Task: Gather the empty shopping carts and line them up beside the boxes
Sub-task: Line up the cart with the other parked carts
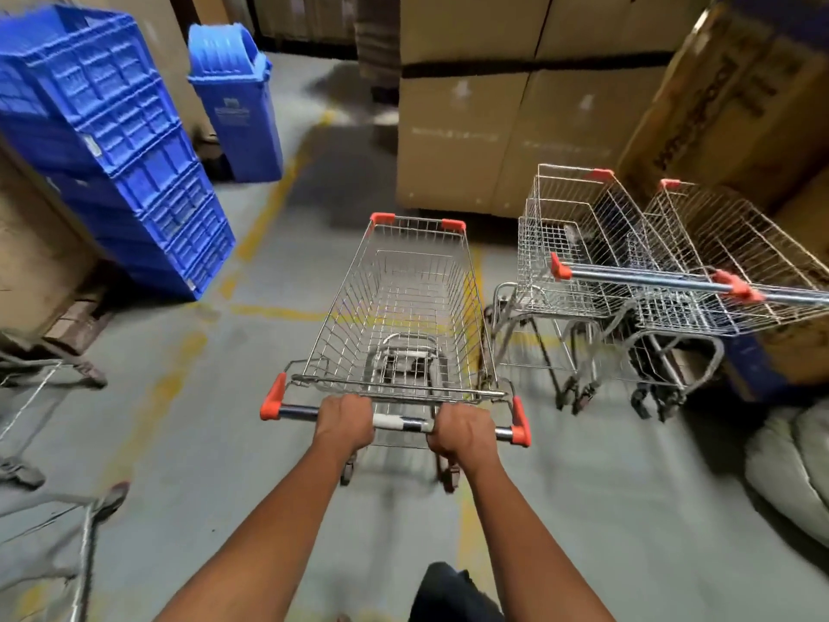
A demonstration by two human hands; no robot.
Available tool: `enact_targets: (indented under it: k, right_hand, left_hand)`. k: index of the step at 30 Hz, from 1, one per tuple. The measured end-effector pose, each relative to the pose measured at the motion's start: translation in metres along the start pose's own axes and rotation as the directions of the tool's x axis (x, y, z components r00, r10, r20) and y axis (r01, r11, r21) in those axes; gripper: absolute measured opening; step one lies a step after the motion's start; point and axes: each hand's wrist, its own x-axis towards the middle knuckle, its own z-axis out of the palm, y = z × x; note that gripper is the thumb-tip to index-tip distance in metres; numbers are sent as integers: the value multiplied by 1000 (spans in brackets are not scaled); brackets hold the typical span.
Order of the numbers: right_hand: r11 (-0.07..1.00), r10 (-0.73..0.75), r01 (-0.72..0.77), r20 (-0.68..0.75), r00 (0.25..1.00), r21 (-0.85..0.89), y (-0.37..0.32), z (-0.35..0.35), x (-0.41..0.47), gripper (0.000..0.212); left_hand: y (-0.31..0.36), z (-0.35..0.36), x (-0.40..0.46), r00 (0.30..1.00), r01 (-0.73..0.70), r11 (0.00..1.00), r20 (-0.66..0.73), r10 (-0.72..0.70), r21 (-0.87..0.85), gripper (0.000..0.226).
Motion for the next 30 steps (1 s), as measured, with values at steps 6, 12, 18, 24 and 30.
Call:
enact_targets:
  k: [6,12,18,24,30]
  right_hand:
    - [999,19,-19,-2,1000,-33,25,-26,68,22]
    - [998,44,-47,-66,997,-45,43,-41,147,22]
    - [999,43,-44,-77,996,-20,61,-64,219,14]
    - [998,62,-64,-71,995,-20,99,-83,288,23]
    - [992,99,-104,-66,993,-74,144,-94,329,24]
  left_hand:
    - [2,-24,66,998,-56,997,-6,56,-52,25]
    - [-6,-53,144,996,-86,993,-35,84,-82,29]
    - [-16,-89,227,995,-100,990,-12,100,-100,33]
    - [2,-124,293,994,-105,990,-19,103,-100,29]
    - [28,-146,342,984,-177,979,-46,173,-101,30]
